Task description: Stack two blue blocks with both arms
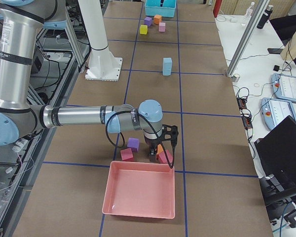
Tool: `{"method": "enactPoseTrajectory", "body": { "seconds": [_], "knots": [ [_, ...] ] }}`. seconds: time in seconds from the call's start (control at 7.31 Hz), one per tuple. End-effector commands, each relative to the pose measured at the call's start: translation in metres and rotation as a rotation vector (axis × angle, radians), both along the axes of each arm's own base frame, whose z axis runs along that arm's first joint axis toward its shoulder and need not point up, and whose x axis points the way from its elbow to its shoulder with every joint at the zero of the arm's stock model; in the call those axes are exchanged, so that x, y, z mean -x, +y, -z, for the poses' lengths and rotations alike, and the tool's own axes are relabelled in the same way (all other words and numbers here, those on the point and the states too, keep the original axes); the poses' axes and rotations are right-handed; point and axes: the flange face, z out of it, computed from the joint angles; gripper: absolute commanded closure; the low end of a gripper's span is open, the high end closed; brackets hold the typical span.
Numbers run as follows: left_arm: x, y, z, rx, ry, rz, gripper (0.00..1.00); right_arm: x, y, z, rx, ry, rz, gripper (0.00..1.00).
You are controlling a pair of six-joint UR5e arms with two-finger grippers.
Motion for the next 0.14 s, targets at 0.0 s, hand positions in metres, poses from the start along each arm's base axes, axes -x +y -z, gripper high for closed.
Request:
{"method": "enactPoseTrajectory", "body": {
  "seconds": [0.0],
  "knots": [
    [-0.0001,0.0005,-0.0005,0.004,0.001,0.000,0.00,0.0000,-0.0001,0.0008,-0.002,-0.001,0.000,0.00]
  ]
}}
